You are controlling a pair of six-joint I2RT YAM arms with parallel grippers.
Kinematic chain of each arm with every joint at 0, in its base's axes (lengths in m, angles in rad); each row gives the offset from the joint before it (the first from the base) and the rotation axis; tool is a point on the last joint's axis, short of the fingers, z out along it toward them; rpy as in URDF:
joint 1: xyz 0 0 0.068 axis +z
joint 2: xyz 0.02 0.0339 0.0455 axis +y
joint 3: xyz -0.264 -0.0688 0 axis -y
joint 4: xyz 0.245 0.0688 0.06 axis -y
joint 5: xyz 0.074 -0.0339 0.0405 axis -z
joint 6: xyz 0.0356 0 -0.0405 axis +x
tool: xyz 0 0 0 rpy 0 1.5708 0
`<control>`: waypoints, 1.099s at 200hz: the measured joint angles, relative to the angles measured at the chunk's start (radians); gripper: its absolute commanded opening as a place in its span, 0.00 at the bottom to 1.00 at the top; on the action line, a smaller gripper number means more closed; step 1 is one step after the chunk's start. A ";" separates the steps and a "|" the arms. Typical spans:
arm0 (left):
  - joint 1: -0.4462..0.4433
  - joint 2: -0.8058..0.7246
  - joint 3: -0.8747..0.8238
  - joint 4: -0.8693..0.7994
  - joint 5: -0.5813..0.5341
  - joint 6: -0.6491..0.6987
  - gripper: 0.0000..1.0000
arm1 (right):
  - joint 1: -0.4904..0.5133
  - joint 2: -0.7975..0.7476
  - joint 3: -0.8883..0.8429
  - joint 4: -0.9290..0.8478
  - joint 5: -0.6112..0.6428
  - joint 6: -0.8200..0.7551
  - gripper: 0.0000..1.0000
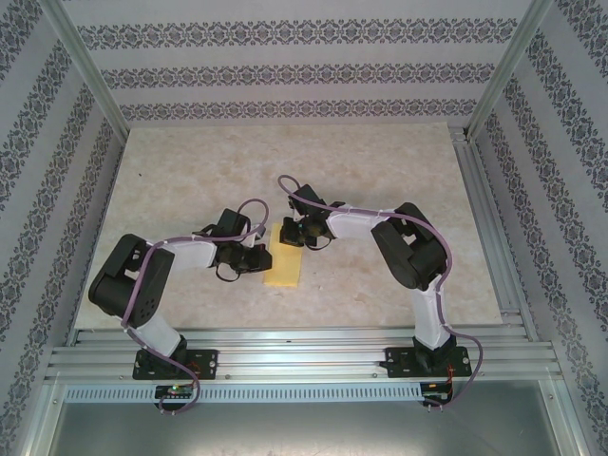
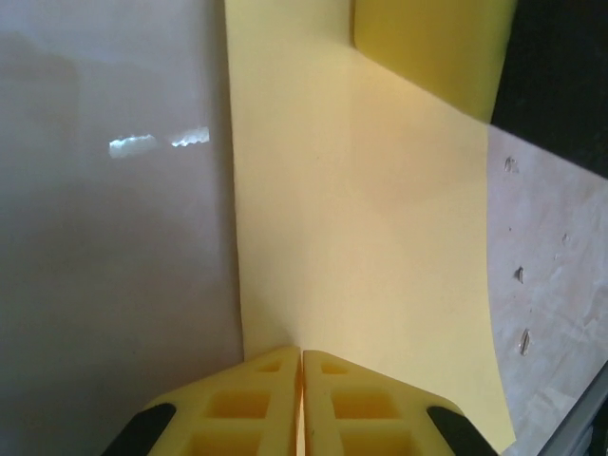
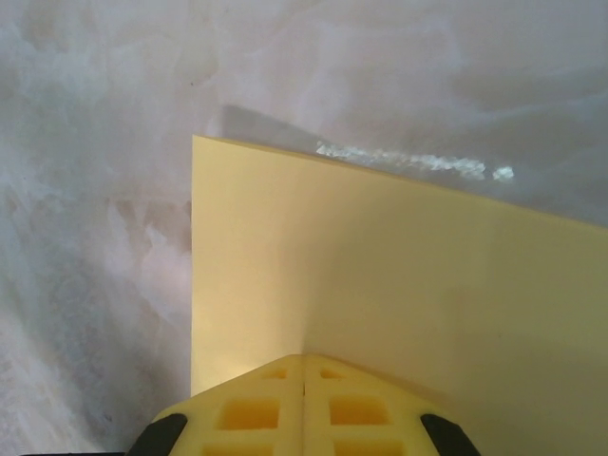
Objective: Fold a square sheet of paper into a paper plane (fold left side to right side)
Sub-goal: First fold the square sheet of paper in half at the center of the table.
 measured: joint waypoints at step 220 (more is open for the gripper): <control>0.019 -0.427 0.111 -0.288 0.027 0.002 0.23 | -0.046 -0.066 0.067 -0.126 0.002 -0.108 0.23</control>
